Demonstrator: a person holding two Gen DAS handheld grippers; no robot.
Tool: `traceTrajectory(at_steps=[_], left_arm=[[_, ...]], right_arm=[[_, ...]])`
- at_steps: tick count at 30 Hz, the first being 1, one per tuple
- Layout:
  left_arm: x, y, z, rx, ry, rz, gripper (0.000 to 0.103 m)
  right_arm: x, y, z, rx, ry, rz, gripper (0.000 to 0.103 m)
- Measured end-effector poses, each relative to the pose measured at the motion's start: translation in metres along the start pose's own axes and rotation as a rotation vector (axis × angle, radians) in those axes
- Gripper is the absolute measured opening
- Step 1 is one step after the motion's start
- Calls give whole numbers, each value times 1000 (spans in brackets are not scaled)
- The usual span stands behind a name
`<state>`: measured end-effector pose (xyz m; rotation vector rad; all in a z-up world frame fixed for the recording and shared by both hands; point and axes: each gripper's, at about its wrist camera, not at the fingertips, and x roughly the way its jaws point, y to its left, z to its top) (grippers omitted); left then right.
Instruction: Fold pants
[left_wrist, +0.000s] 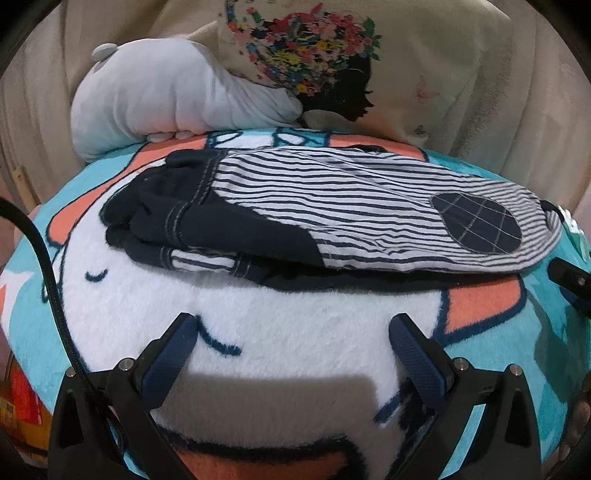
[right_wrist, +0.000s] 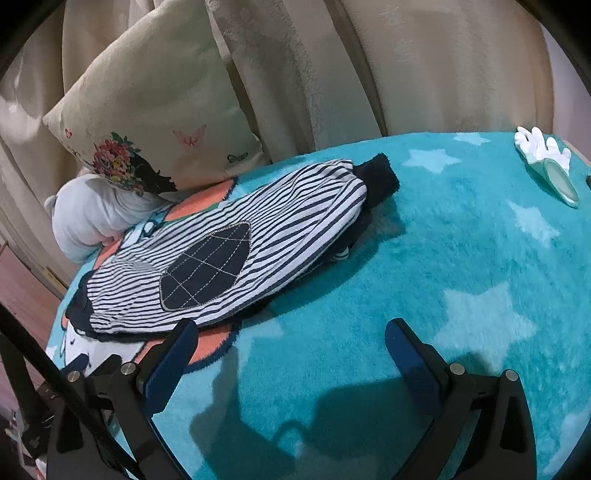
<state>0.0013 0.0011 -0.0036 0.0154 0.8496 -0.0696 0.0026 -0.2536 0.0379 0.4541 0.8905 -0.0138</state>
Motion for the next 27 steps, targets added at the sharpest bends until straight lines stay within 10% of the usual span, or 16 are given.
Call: traceTrajectory(at_steps=[5,9,16,27], left_arm=[[-16,18,17,2,11,-132,103],[-18,25,58,64,-44,-90,103],[35,23,131,38,104,-117,102],[31,5,144,1,79,-149,102]], right_arm=[[6,1,4,-22,6,-21,103],[5,-9,4,27,-16,38,103],[17,-3,12,43,3,12,103],[17,-4,11,23,11,-27,103]])
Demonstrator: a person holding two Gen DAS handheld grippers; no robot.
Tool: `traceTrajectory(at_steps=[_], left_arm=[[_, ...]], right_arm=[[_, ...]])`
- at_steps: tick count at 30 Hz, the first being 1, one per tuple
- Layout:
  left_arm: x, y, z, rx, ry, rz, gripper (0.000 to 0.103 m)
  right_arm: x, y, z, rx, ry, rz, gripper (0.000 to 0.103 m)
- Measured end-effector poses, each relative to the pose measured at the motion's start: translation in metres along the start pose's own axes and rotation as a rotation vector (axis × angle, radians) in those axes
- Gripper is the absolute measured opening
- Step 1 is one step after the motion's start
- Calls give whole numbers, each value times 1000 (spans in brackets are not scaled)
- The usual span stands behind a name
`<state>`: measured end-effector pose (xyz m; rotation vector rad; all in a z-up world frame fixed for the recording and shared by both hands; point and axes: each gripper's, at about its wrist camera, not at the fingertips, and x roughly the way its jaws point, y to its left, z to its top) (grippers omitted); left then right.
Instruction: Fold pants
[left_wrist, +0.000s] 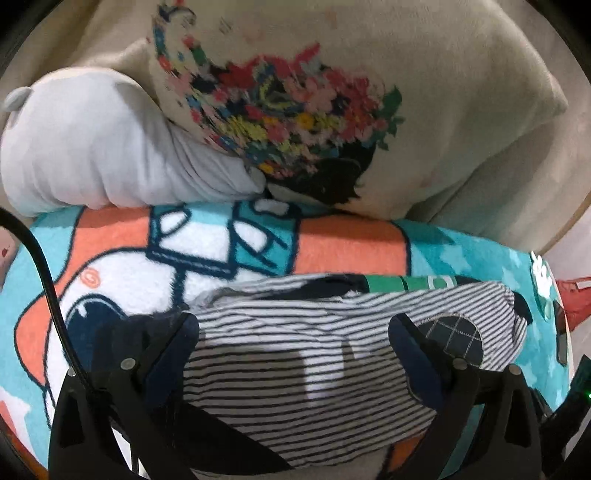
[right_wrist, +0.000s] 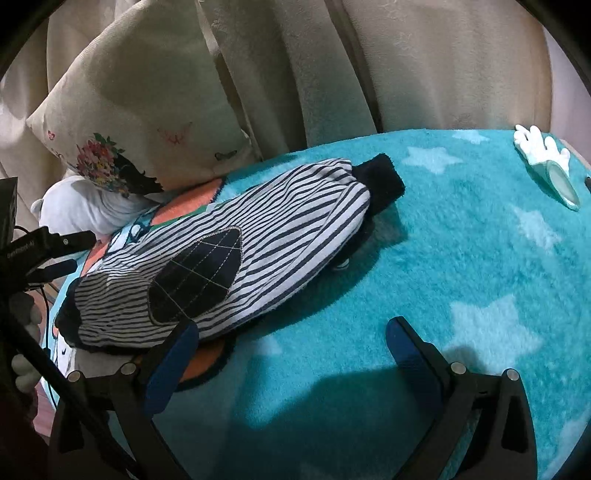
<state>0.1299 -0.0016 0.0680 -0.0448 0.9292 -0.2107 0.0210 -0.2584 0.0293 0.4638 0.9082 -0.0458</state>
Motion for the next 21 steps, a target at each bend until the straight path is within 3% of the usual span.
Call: traceTrajectory(at_steps=[5,10,16,21], left_arm=[[-17,3,-21,5,-130,63,102],[-71,-1,-55,32,-218,123,102],[-137,12,-94,24,-279,188,102],[-158,25,-127,0,-267,213,102]], right_arm=[[-6,-9,-3,38,-26,58,103],[-15,-20,-10,96,-73,141,102],[-17,-21,-12,97,-77,156,102],[-17,-22,-13,98,-80,168,102]])
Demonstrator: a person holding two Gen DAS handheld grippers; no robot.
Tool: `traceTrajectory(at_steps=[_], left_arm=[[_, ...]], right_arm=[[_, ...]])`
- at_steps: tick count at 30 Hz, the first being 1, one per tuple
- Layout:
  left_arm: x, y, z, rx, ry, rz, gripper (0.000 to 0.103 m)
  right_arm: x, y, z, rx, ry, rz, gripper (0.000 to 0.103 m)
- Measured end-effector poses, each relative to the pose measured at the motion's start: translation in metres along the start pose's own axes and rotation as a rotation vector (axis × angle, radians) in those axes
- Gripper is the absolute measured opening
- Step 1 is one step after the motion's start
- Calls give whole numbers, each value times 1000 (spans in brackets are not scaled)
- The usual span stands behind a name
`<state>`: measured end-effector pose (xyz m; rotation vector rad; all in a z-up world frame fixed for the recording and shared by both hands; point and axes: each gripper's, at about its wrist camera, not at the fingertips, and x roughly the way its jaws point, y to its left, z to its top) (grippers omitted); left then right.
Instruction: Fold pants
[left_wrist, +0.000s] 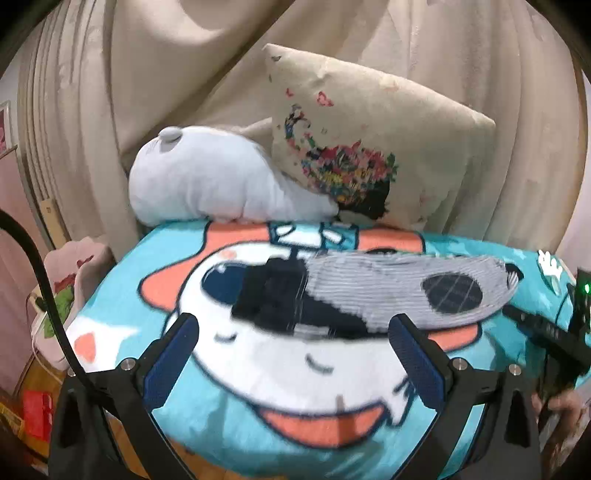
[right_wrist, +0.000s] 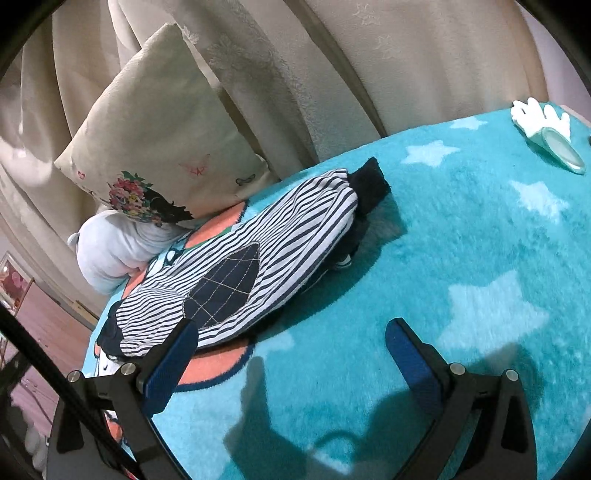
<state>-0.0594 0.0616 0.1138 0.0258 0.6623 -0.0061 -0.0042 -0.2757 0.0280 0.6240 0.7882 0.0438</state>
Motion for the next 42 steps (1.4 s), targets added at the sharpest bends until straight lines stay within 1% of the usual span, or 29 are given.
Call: traceTrajectory(at_steps=[5,8,13,16,19,22,25,28,31,39,42], left_arm=[[-6,8,-25,14,38,1,102],[-3,12,-29,17,47,-4,102],[8,19,-32,-4,66,-20,102],[14,23,-33,-6,80,-32,102],[23,31,-32,-20,87,-29,102],[38,38,-31,-33,112,-39,102],[50,41,-30,-19,133,-51,102],[60,44,-26,-11,138,-55,102],[69,47,-22,-10,148,-61,102],[84,50,-17,-19,177,-43,102],[85,54,-13,-41,184,-39,102]], right_arm=[[-2,1,-3,1,-4,-2,102],[-2,1,-2,-3,-3,-7,102],[0,5,-1,-16,7,-30,102],[0,5,0,-11,3,-25,102],[1,5,0,-11,4,-27,102],[2,6,0,-19,8,-38,102],[5,8,1,-33,16,-59,102],[8,12,1,-54,27,-88,102],[8,12,1,-57,29,-91,102],[7,10,0,-47,24,-84,102],[9,11,1,-58,38,-103,103]])
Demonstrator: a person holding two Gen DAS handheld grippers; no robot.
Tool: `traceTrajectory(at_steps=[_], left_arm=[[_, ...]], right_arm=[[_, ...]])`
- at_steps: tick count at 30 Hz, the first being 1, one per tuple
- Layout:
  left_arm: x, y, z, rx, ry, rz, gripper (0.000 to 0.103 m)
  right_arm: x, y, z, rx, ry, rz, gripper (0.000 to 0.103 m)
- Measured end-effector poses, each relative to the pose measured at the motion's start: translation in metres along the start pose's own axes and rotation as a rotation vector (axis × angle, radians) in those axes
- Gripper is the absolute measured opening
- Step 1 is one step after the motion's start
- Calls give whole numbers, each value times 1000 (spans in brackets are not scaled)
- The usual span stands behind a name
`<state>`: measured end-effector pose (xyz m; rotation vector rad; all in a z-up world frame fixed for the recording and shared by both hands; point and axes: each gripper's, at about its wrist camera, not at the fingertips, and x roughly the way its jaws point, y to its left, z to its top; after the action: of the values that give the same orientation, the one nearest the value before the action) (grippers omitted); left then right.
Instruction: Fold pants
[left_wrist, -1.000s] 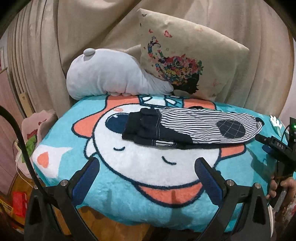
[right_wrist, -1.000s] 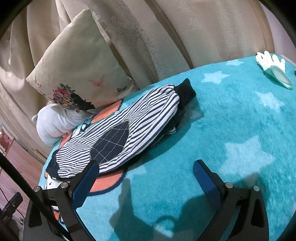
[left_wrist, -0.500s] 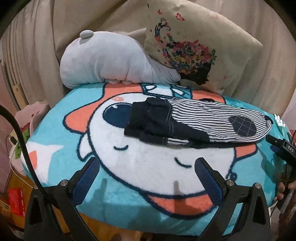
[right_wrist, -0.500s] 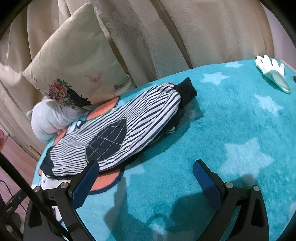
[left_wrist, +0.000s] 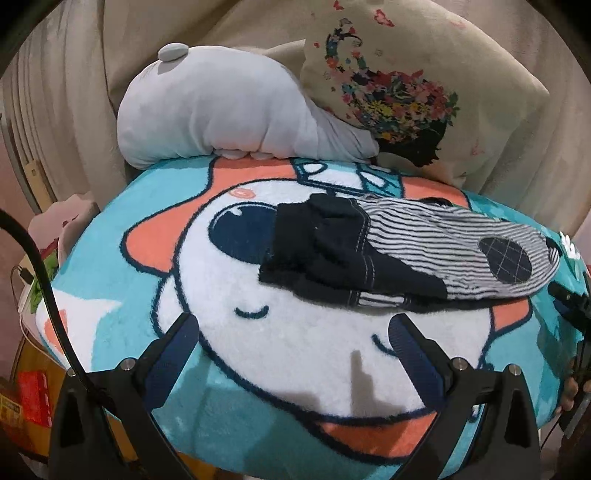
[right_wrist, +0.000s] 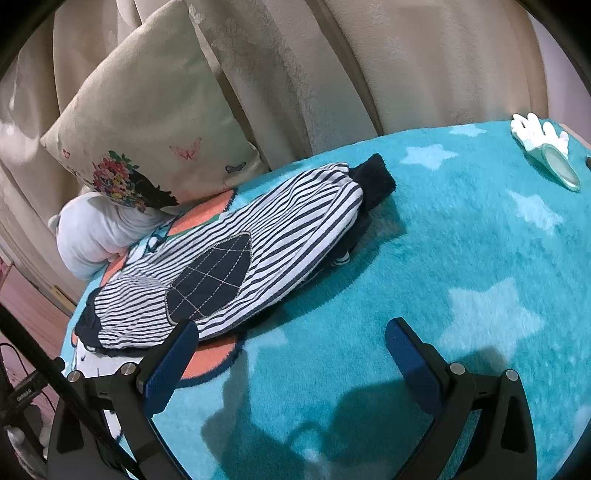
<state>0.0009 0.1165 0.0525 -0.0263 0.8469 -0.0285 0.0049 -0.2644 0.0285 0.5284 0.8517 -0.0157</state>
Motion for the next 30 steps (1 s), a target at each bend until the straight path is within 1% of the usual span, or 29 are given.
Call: traceTrajectory(at_steps=[2,6,9,10,13,15,16,17,18,20,23,24,25,26,27,28,29,30], left_arm=[[-3,7,4,-37,0,-10,102],[-5,27,18,-152,18,-76,102],[0,33,25,-217,39,-128,102],[4,33,27,-229,46,-139,102],[23,29,29,-267,89,-178,102],[39,26,27,-296,127,-201,102],[49,24,26,-311,148,-211,102],[57,21,25,-320,165,-220,102],[65,18,25,-327,182,-224,102],[77,13,30,-334,192,-224,102],[89,9,43,-344,173,-180,102],[92,7,46,-355,174,-175,102],[96,6,49,-370,181,-160,102],[99,4,50,-380,187,-132,102],[101,1,50,-378,190,-96,90],[101,-2,51,-368,208,-19,80],[100,-5,52,-341,207,3,59],[99,-7,52,-330,216,-17,41]], right_arm=[[2,2,2,-11,11,-12,103],[3,-2,8,-1,23,-2,103],[8,0,16,-37,84,-13,102],[8,-2,20,-37,105,2,102],[9,-12,30,-16,115,71,99],[12,-22,39,1,125,80,96],[15,-25,43,5,120,81,93],[18,-30,49,11,111,84,92],[22,-32,54,16,109,84,91],[32,-35,65,35,95,93,90],[47,-34,79,50,92,108,86],[50,-33,83,50,84,101,83],[53,-32,86,52,82,98,75],[57,-31,89,60,82,93,70],[59,-31,90,71,83,85,58],[61,-33,91,89,91,88,42],[61,-34,92,104,99,103,36],[61,-37,91,122,106,131,33]])
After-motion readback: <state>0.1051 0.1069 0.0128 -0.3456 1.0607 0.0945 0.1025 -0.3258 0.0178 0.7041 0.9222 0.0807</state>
